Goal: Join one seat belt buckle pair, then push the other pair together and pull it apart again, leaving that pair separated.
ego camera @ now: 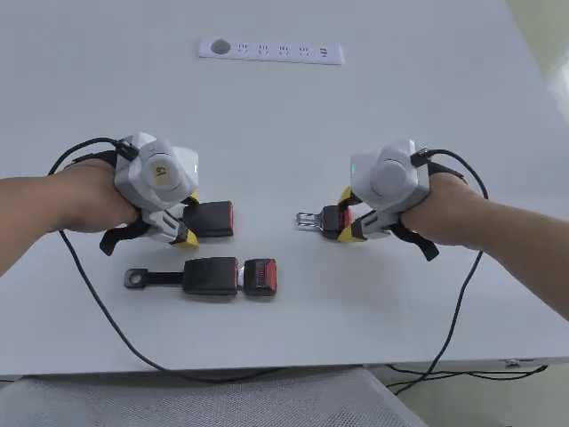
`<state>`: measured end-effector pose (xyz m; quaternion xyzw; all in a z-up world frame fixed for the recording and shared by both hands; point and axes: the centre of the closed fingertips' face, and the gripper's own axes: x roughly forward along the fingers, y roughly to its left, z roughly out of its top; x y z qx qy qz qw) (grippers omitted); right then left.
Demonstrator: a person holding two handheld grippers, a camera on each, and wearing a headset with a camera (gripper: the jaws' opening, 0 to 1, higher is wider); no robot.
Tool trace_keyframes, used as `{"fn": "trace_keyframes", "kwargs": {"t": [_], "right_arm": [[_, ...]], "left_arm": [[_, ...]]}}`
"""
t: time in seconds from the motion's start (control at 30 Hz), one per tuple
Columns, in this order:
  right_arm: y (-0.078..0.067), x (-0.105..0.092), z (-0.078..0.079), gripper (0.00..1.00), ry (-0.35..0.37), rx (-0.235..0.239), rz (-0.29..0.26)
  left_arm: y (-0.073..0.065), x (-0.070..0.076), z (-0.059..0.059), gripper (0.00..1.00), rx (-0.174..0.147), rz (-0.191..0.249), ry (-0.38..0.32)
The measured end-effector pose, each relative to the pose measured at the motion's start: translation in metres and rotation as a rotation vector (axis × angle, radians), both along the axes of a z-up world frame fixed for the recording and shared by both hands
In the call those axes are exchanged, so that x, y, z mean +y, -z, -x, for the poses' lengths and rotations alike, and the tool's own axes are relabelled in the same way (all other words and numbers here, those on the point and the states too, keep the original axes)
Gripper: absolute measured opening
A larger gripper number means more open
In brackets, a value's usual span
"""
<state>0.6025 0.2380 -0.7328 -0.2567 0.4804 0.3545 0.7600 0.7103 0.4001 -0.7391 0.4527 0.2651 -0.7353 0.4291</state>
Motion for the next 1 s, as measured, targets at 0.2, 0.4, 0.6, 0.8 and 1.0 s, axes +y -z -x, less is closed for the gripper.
{"fn": "trace_keyframes", "kwargs": {"t": [0.2,0.4,0.6,0.8,1.0], "right_arm": [[0.002,0.0,-0.002,0.31,-0.01,0.002,-0.003],[0.004,-0.002,-0.004,0.31,-0.015,0.004,-0.005],[0.003,0.007,-0.005,0.31,-0.026,0.003,-0.007],[0.001,0.02,-0.009,0.31,-0.032,-0.004,-0.016],[0.001,0.035,-0.017,0.31,-0.044,-0.015,-0.026]], "left_arm": [[0.0,-0.001,-0.001,0.37,0.003,0.001,-0.004],[0.0,-0.002,0.001,0.36,0.0,-0.007,0.02],[0.0,-0.002,0.002,0.34,0.003,-0.019,0.011],[0.0,-0.001,0.002,0.34,0.001,-0.016,0.007],[0.0,-0.001,0.002,0.33,-0.002,-0.02,-0.004]]}}
